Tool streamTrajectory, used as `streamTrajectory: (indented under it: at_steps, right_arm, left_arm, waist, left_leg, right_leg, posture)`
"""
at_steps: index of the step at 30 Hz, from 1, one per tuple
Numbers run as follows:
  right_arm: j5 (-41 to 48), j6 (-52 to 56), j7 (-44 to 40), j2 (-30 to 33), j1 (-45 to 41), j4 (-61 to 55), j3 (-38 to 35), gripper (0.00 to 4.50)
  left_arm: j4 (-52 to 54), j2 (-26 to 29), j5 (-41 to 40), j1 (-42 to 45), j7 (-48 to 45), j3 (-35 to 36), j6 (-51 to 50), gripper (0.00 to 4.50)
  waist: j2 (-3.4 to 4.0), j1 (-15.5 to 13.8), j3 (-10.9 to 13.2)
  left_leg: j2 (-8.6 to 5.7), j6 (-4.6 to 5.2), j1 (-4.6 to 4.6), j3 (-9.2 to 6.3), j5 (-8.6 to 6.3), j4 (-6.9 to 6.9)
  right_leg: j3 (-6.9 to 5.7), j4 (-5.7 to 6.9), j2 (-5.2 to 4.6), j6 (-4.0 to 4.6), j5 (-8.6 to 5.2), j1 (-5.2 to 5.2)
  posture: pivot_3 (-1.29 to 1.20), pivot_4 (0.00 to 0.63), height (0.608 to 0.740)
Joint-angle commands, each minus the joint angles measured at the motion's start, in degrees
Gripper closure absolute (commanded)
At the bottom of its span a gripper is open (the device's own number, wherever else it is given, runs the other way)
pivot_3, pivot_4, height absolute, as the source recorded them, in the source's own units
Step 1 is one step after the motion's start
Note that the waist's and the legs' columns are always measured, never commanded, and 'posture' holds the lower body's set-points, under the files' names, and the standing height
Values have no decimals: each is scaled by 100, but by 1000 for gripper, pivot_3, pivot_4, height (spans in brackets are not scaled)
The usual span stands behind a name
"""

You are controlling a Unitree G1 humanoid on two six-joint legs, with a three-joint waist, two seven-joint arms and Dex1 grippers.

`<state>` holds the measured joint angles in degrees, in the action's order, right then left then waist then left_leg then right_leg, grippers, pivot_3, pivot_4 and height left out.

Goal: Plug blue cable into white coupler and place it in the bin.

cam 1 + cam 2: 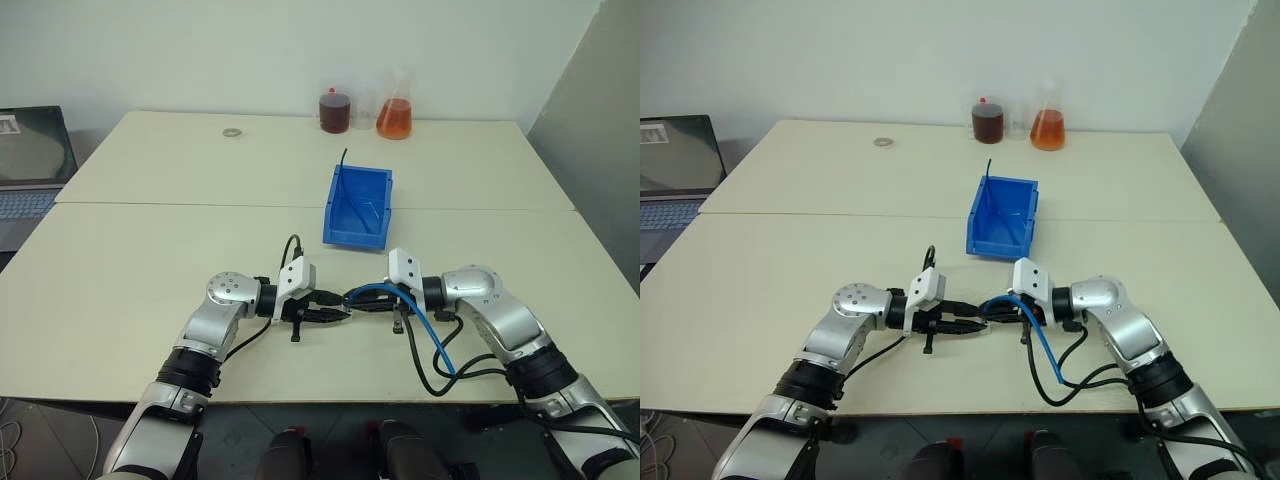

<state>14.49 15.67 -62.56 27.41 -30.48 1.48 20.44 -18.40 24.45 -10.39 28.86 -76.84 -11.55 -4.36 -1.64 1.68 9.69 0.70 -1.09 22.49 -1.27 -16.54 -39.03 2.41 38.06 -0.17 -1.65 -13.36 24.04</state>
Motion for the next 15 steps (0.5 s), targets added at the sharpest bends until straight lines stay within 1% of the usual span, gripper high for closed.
streamTrajectory:
  at_steps: [1,10,15]
  right_arm:
    - [-194,-23,-51,34,-49,134,13,4390]
    - [-295,-80,-293,86,-152,244,106,4390]
    - [-327,65,-404,82,-174,208,145,4390]
  left_arm:
    - [280,-14,-131,21,14,-18,-7,3731]
    - [258,8,-134,38,42,16,-4,3731]
    - [276,8,-129,14,59,14,10,3731]
  waist:
    - [0,0,0]
    - [1,0,-1]
    - [1,0,-1]
  left_leg:
    - [0,0,0,0,0,0]
    - [0,0,-2,0,0,0]
    - [0,0,-1,0,0,0]
  right_leg:
    - [0,0,0,0,0,0]
    - [0,1,0,0,0,-1]
    - [0,1,0,0,0,0]
  posture:
    - [0,150,740]
    - [0,150,740]
    - [0,150,740]
